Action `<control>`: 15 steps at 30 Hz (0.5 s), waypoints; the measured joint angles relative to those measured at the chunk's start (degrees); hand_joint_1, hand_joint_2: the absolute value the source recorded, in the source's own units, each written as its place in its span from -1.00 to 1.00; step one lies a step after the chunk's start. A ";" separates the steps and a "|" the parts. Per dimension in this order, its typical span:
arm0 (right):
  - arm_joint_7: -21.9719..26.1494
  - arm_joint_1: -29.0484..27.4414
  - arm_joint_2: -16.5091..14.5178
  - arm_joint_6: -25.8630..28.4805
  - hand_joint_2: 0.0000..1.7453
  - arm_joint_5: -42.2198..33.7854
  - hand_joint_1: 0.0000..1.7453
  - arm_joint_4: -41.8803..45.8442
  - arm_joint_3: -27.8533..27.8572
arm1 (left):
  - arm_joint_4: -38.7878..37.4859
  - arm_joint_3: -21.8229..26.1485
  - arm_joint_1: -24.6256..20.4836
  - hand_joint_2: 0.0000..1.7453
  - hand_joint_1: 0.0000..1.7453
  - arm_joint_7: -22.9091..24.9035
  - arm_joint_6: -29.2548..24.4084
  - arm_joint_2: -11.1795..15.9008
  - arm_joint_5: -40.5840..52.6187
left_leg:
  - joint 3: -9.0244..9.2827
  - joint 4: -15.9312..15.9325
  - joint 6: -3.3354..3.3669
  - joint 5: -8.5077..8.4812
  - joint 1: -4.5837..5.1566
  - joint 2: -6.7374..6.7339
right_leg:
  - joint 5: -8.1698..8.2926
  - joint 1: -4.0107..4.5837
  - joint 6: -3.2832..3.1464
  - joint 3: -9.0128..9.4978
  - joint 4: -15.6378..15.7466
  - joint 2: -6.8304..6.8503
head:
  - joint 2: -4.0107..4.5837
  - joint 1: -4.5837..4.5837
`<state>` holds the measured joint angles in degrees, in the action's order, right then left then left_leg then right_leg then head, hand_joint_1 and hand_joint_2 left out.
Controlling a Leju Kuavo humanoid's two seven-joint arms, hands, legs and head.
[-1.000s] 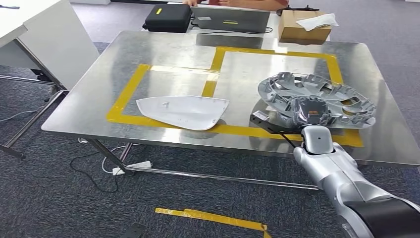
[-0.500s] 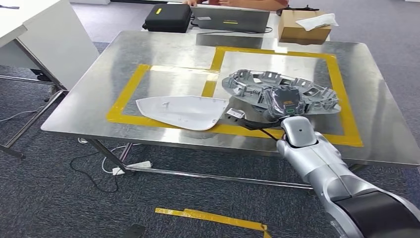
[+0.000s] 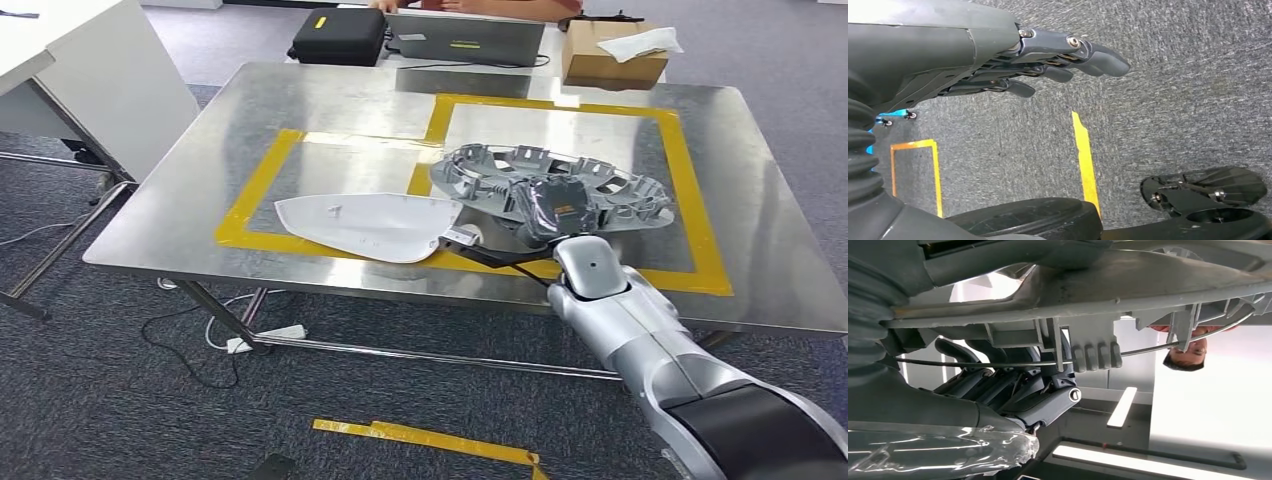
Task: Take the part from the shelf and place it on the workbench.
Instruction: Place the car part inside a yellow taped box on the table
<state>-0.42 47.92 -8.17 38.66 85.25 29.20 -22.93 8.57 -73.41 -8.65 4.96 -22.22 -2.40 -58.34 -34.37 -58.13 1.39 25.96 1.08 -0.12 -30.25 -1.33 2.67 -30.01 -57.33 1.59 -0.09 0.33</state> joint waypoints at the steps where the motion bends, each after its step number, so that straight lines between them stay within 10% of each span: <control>1: 0.00 0.00 0.00 0.00 1.00 -0.02 1.00 0.00 -0.07 | 0.00 -0.03 0.00 1.00 -1.00 0.00 0.09 0.04 0.00 | 0.00 0.00 0.00 0.00 0.00 0.00 | 0.00 0.00 0.00 0.00 0.00 0.00 | 0.00 0.00; 10: 0.00 0.00 0.00 0.00 1.00 -0.03 1.00 0.00 -0.25 | 0.00 -0.05 0.00 1.00 -1.00 0.00 0.39 0.29 0.00 | 0.00 0.00 0.00 0.00 0.00 0.00 | 0.00 0.00 0.00 0.00 0.00 0.00 | 0.00 0.00; 14: -0.01 0.01 -0.01 0.00 -1.00 -0.04 -1.00 0.00 -0.27 | 0.00 -0.05 0.00 1.00 -1.00 0.00 0.55 0.33 0.04 | 0.00 0.00 0.00 0.00 0.00 0.00 | 0.00 0.00 0.00 0.00 0.00 0.00 | 0.00 -0.01; 15: -0.02 0.02 -0.01 -0.01 -1.00 -0.05 -1.00 0.00 -0.28 | 0.00 -0.07 -0.01 1.00 -1.00 0.00 0.66 0.35 0.08 | 0.00 0.00 0.00 0.00 0.00 0.00 | 0.00 0.00 0.00 0.00 0.00 0.00 | 0.00 -0.01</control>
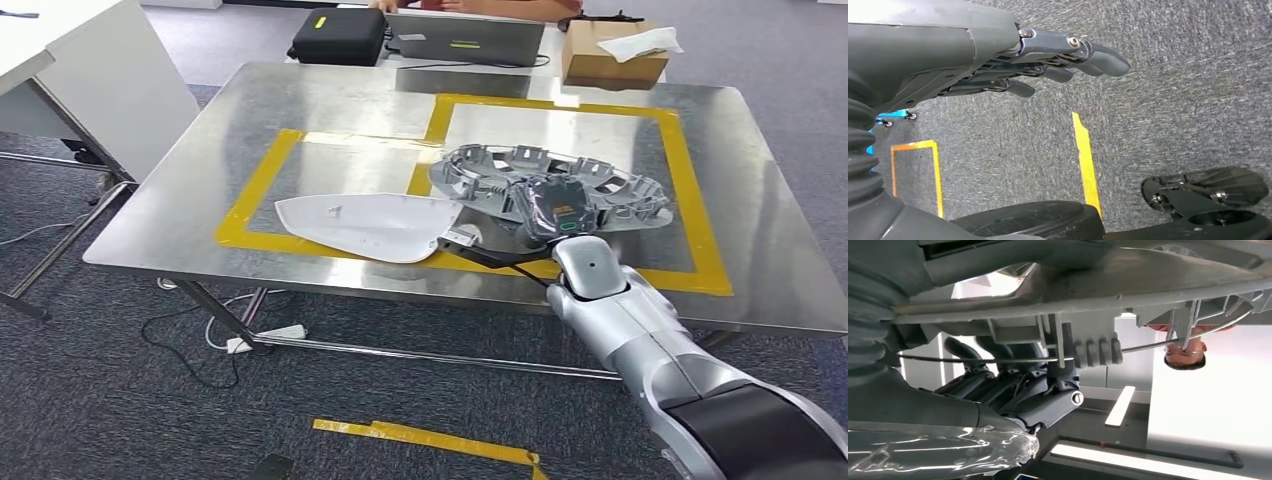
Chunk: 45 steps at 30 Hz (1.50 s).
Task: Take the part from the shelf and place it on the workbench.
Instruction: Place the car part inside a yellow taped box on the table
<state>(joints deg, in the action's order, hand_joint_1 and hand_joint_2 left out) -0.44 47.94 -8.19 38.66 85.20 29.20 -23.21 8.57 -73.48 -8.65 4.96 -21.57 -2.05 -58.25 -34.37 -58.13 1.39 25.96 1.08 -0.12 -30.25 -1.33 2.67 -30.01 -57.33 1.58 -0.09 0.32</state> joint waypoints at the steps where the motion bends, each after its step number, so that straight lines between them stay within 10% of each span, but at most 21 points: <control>1: -0.05 0.01 -0.01 -0.01 -1.00 -0.02 -1.00 -0.01 -0.02 | 0.00 -0.05 0.00 0.50 -1.00 -0.02 0.14 0.02 0.04 | 0.00 0.00 0.00 0.00 0.00 0.00 | 0.00 0.00 0.00 0.00 0.00 0.00 | 0.00 0.01; 4: -0.63 0.06 -0.02 -0.22 -1.00 -0.43 -1.00 -0.04 -0.06 | 0.00 -0.23 0.01 -1.00 -1.00 -0.39 0.77 0.07 -0.16 | 0.00 0.00 0.00 0.00 0.00 0.00 | 0.00 0.00 0.00 0.00 0.00 0.01 | 0.00 0.00; 45: 2.34 6.08 -0.67 -9.32 -1.00 -19.34 -1.00 0.66 5.04 | -0.06 -0.38 0.42 -1.00 -1.00 0.49 6.75 0.67 -3.68 | 0.02 0.00 -0.01 -0.01 0.00 0.00 | 0.00 0.00 0.00 0.00 0.00 -0.01 | 0.00 0.00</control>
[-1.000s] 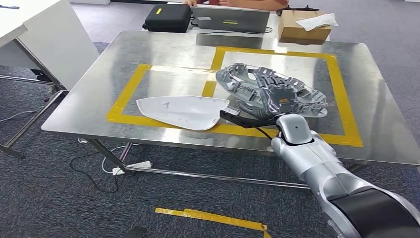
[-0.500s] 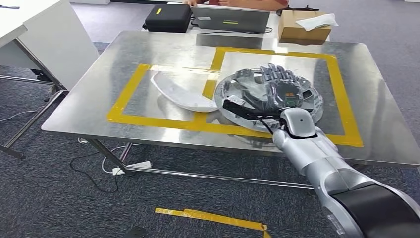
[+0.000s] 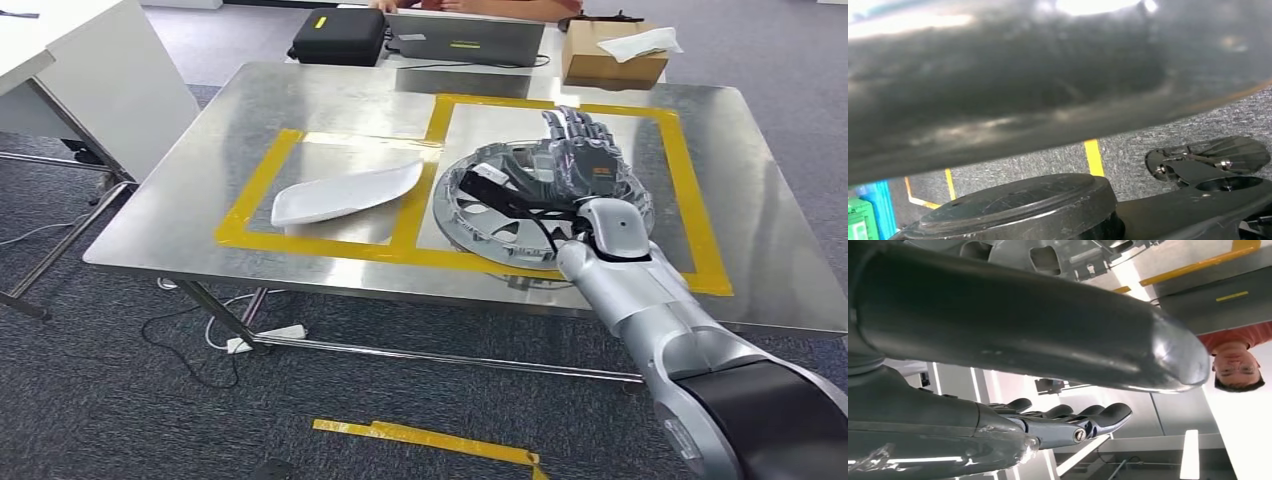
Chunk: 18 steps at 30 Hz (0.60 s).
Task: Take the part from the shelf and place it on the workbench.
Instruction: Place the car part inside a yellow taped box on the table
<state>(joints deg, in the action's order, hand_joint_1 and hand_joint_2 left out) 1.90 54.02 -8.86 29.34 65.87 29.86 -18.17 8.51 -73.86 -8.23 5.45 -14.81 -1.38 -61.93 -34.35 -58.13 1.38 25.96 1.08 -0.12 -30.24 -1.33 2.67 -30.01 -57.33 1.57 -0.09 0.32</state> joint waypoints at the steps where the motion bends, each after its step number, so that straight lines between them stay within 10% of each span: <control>1: 0.09 0.11 0.02 -0.09 -1.00 -0.49 -1.00 0.45 0.09 | -0.01 -0.04 0.01 -1.00 -1.00 -0.06 -0.18 0.00 -0.13 | 0.00 0.00 0.00 0.00 0.00 0.00 | 0.00 0.00 0.00 0.00 0.00 0.00 | 0.00 0.01; 18: -0.49 -0.56 0.40 -0.22 -1.00 -0.70 -1.00 4.57 -0.08 | -0.09 -0.66 0.06 -1.00 -1.00 -0.95 -1.00 -0.04 -1.01 | 0.00 -0.03 0.01 0.01 0.01 0.00 | 0.01 -0.01 0.01 0.00 0.02 0.00 | 0.00 0.01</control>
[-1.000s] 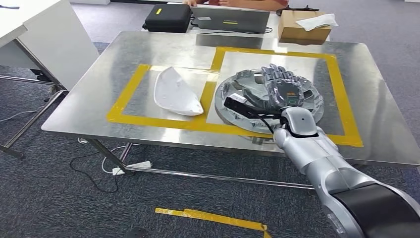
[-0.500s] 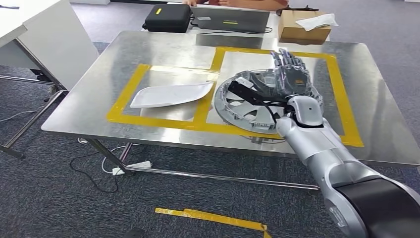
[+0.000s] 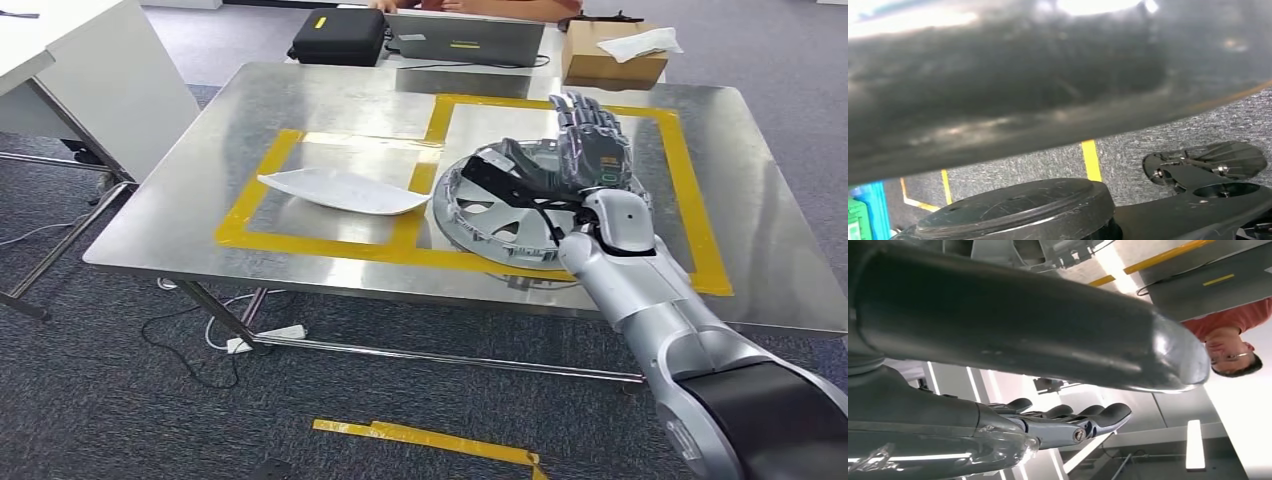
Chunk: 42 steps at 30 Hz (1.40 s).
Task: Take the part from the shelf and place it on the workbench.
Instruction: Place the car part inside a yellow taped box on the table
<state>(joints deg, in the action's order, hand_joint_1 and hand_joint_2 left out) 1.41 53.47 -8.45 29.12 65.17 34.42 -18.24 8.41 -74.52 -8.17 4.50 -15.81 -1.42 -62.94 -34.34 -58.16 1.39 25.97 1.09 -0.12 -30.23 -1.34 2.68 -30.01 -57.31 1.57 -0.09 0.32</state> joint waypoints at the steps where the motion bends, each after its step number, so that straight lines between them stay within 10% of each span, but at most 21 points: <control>1: -0.48 -0.14 0.05 0.46 -1.00 0.66 -1.00 0.00 -0.21 | 0.00 -0.07 -0.01 -1.00 -1.00 0.00 -0.02 0.00 -0.02 | -0.01 -0.04 0.01 0.01 0.02 0.00 | 0.02 -0.02 0.01 0.00 0.03 0.00 | 0.00 0.00; 12: -4.32 -0.42 0.55 2.78 -1.00 6.13 -1.00 -0.16 -3.22 | -0.02 -0.49 -0.16 -1.00 -1.00 0.51 -0.34 0.07 -0.25 | 0.01 0.35 0.95 -0.04 0.03 0.18 | -0.15 -0.27 0.72 -0.21 0.10 -0.07 | 0.00 -0.02; 18: -4.29 -0.91 0.86 2.91 -1.00 6.14 -1.00 -0.61 -3.57 | -0.02 -0.52 -0.31 -1.00 -1.00 0.48 -0.33 -0.07 -0.54 | 0.38 0.90 1.50 -0.27 -0.35 2.15 | -5.86 -0.04 0.55 -9.88 -16.68 -1.40 | 0.00 -0.26; 22: -4.10 -1.21 1.16 2.74 -1.00 5.81 -1.00 -0.94 -3.68 | -0.02 -0.52 -0.28 -1.00 -1.00 0.44 -0.04 -0.09 -0.71 | 0.64 0.70 0.91 -0.03 -0.40 4.78 | 2.19 -0.22 -0.33 -5.76 -4.82 -4.31 | 0.00 -0.15; 26: -3.69 -1.44 1.38 2.47 -1.00 5.71 -1.00 -1.17 -3.87 | -0.06 -0.52 -0.32 -1.00 -1.00 0.46 -0.09 -0.04 -0.88 | -0.61 0.57 -0.73 -0.59 -1.12 7.12 | 2.90 0.02 -1.15 -3.81 -0.64 -5.40 | 0.00 0.07; 31: -3.63 -1.36 1.38 2.33 -1.00 5.65 -1.00 -1.22 -3.96 | -0.17 -0.52 -0.29 -1.00 -1.00 0.51 -0.45 0.00 -1.27 | -5.67 -8.83 -2.37 3.94 -1.20 1.29 | 2.80 -0.28 -2.59 -2.63 0.35 -1.62 | 0.00 0.97; 34: -3.65 -1.63 1.39 2.28 -1.00 5.64 -1.00 -1.36 -4.02 | -0.17 -0.52 -0.27 -1.00 -1.00 0.68 -0.45 -0.01 -1.35 | -9.16 -14.36 -2.94 4.24 -1.75 0.55 | 2.42 -0.21 -2.61 -2.34 0.29 0.72 | 0.00 1.00; 38: -3.67 -1.55 1.39 2.28 -1.00 5.66 -1.00 -1.39 -4.12 | -0.20 -0.52 -0.35 -1.00 -1.00 0.96 -0.45 0.11 -1.62 | -2.63 -1.37 -2.36 -2.32 -1.09 -3.39 | 1.59 0.18 -1.81 -1.39 0.25 3.26 | 0.00 1.09; 42: -3.71 -1.45 1.31 2.27 -1.00 5.68 -1.00 -1.42 -4.23 | -0.20 -0.52 -0.41 -1.00 -1.00 1.00 -0.45 0.10 -1.74 | -1.96 0.91 -0.98 -2.09 -0.61 -3.14 | 0.79 0.64 -0.69 -0.90 0.39 5.33 | 0.00 0.86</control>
<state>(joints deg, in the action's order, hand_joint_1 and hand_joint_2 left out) -2.30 52.02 -7.15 31.39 70.85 33.01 -22.47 8.21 -75.03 -8.58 5.50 -16.27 -1.32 -64.67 -36.31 -57.25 0.41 23.87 0.48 -3.27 -29.45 -0.70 1.99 -30.91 -56.92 6.90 -0.09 1.18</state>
